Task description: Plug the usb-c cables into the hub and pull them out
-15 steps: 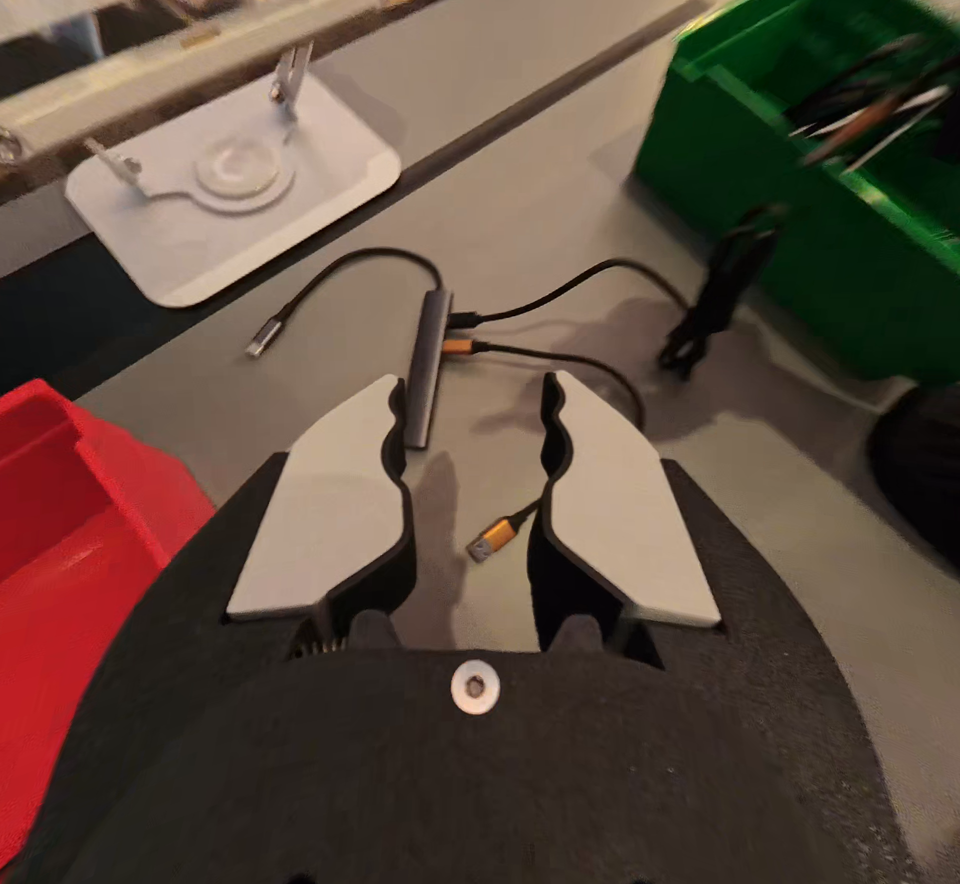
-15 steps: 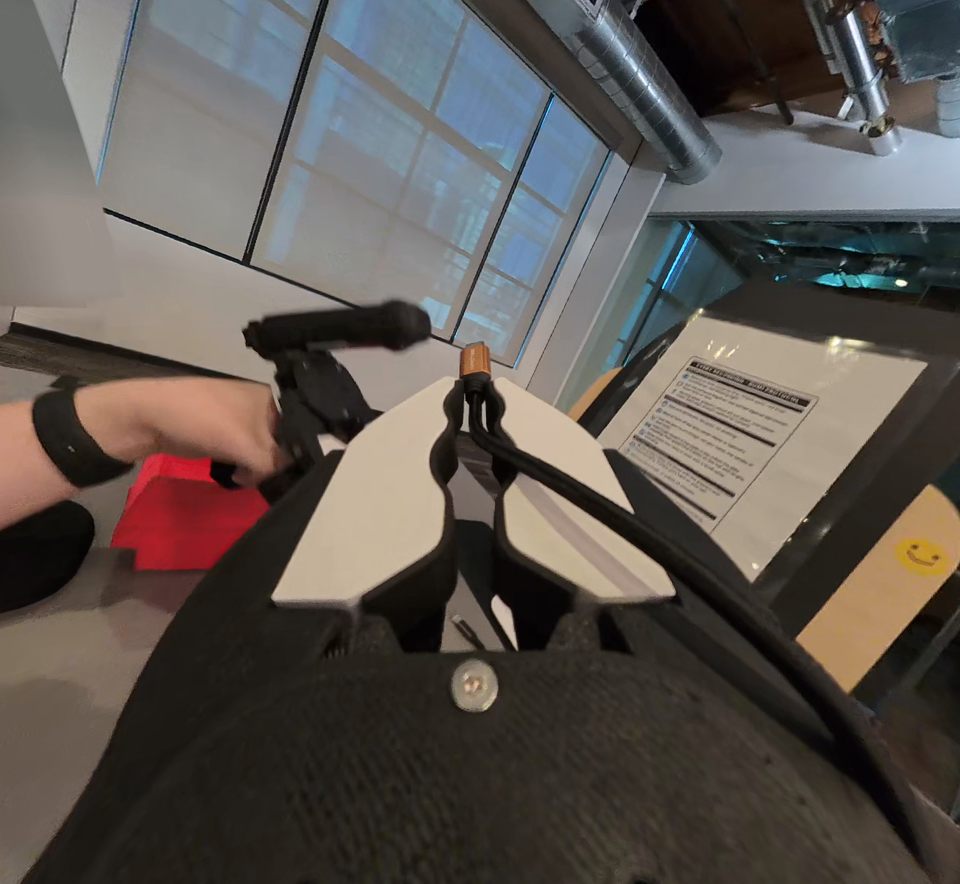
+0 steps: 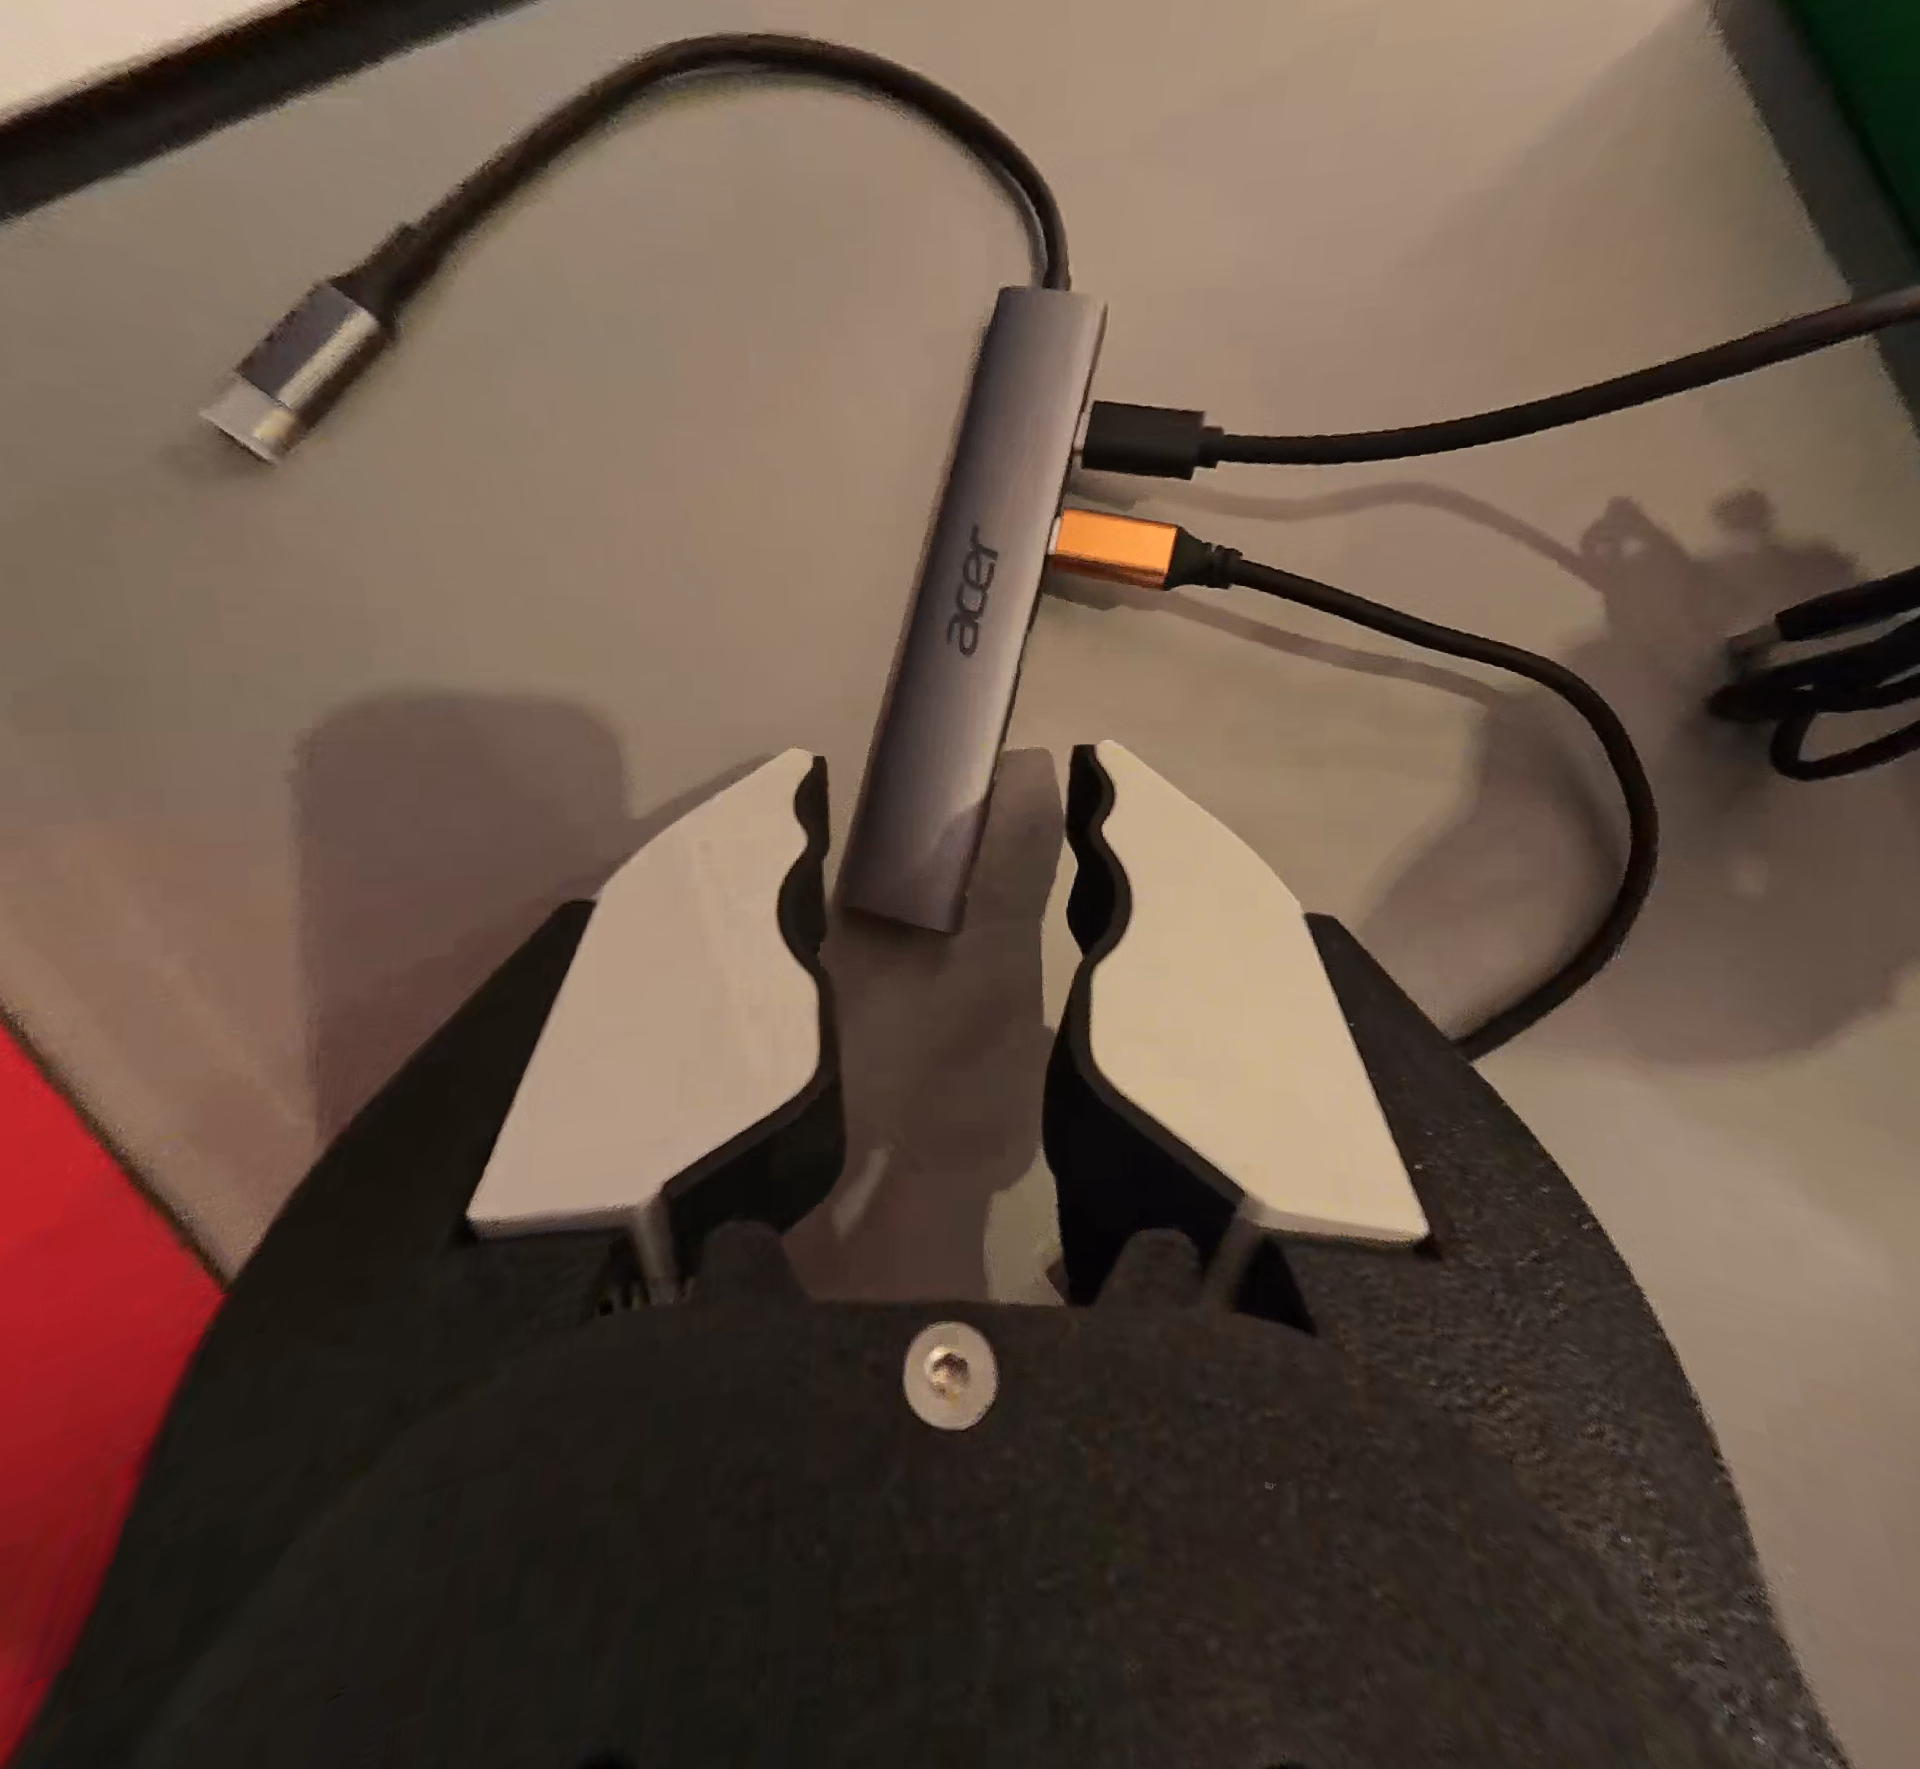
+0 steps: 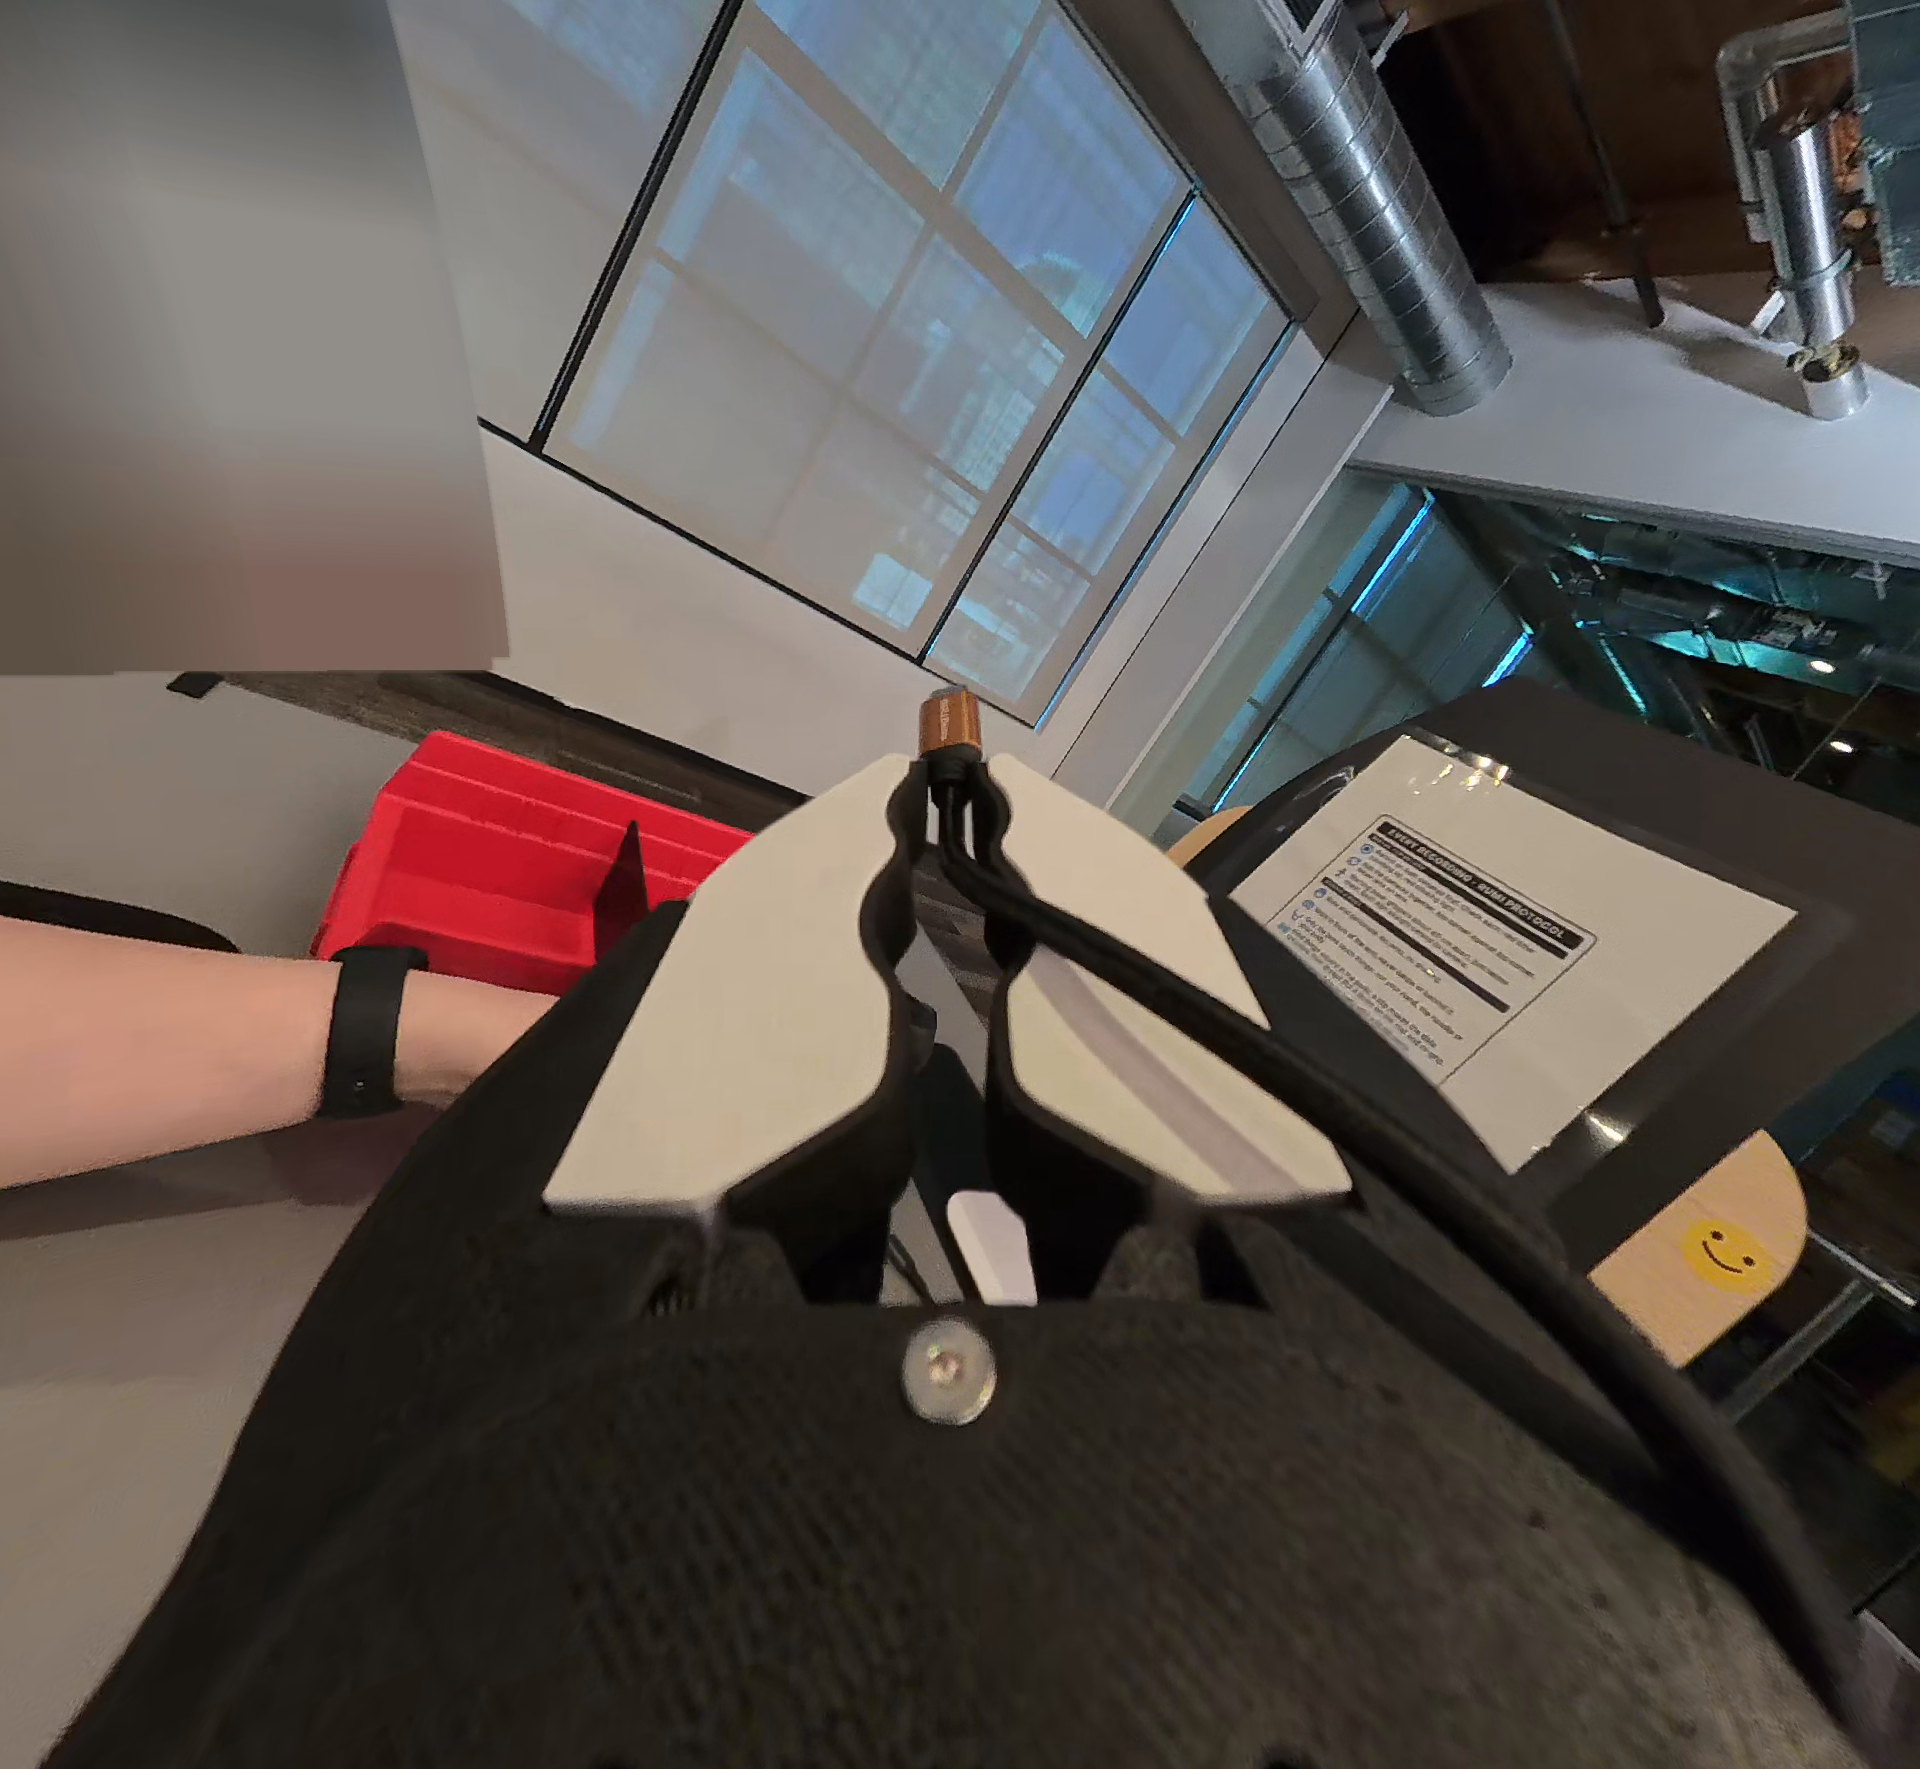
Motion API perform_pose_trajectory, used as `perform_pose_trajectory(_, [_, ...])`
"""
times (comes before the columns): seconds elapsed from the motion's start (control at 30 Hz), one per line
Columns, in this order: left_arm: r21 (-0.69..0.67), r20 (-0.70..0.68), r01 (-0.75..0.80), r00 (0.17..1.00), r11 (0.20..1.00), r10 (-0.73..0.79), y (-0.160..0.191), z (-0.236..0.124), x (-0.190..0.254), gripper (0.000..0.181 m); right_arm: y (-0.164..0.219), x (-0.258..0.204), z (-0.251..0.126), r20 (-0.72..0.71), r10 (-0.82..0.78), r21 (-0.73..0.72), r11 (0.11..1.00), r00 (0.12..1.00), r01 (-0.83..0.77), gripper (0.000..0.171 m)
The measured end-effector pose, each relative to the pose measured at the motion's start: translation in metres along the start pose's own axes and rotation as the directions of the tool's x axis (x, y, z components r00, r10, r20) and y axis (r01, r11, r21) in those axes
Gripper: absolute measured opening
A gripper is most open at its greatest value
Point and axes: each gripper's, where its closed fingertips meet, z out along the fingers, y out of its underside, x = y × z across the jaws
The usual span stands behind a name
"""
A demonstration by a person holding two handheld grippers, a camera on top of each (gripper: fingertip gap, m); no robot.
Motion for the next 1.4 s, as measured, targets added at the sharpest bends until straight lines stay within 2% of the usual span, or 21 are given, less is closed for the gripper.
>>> perform_pose_trajectory(0.17, [0.047, -0.059, 0.039, 0.998, 0.998, -0.036, -0.002, 0.001, -0.005, 0.031, 0.004, -0.003, 0.002, 0.013, -0.016, -0.018, 1.0, 1.0, 0.016, 0.008])
perform_pose_trajectory(0.3, [0.04, -0.114, -0.013, 0.993, 0.999, 0.017, -0.003, 0.002, 0.003, 0.038, 0.005, -0.004, 0.002, 0.024, -0.02, -0.026, 0.999, 1.0, 0.02, 0.009])
perform_pose_trajectory(0.47, [-0.048, 0.012, -0.216, 0.976, 0.975, 0.217, 0.004, 0.003, -0.003, 0.035, 0.006, -0.003, 0.0, 0.02, -0.028, -0.034, 0.999, 0.999, 0.028, 0.009])
perform_pose_trajectory(0.57, [-0.109, 0.047, -0.285, 0.955, 0.952, 0.291, 0.009, 0.002, -0.005, 0.036, 0.007, -0.002, -0.001, 0.016, -0.028, -0.035, 0.999, 0.999, 0.029, 0.008])
perform_pose_trajectory(0.83, [-0.145, 0.023, -0.254, 0.965, 0.956, 0.26, 0.006, 0.003, -0.005, 0.038, 0.009, -0.002, -0.001, 0.024, -0.033, -0.052, 0.998, 0.999, 0.034, 0.009])
perform_pose_trajectory(0.97, [-0.135, 0.059, -0.291, 0.952, 0.947, 0.301, 0.002, 0.005, -0.01, 0.022, 0.016, -0.002, 0.0, 0.028, -0.035, -0.077, 0.996, 0.999, 0.037, 0.009])
perform_pose_trajectory(1.23, [-0.123, -0.003, -0.235, 0.972, 0.964, 0.236, -0.001, 0.008, 0.003, 0.022, 0.026, -0.005, 0.003, 0.04, -0.04, -0.118, 0.992, 0.998, 0.044, 0.009])
perform_pose_trajectory(1.33, [-0.106, 0.04, -0.264, 0.962, 0.959, 0.269, -0.008, 0.005, 0.006, 0.021, 0.026, -0.005, 0.003, 0.039, -0.042, -0.121, 0.992, 0.998, 0.046, 0.009])
perform_pose_trajectory(1.4, [-0.094, 0.118, -0.325, 0.935, 0.941, 0.335, -0.017, -0.001, 0.006, 0.021, 0.025, -0.004, 0.002, 0.035, -0.045, -0.116, 0.992, 0.998, 0.049, 0.009])
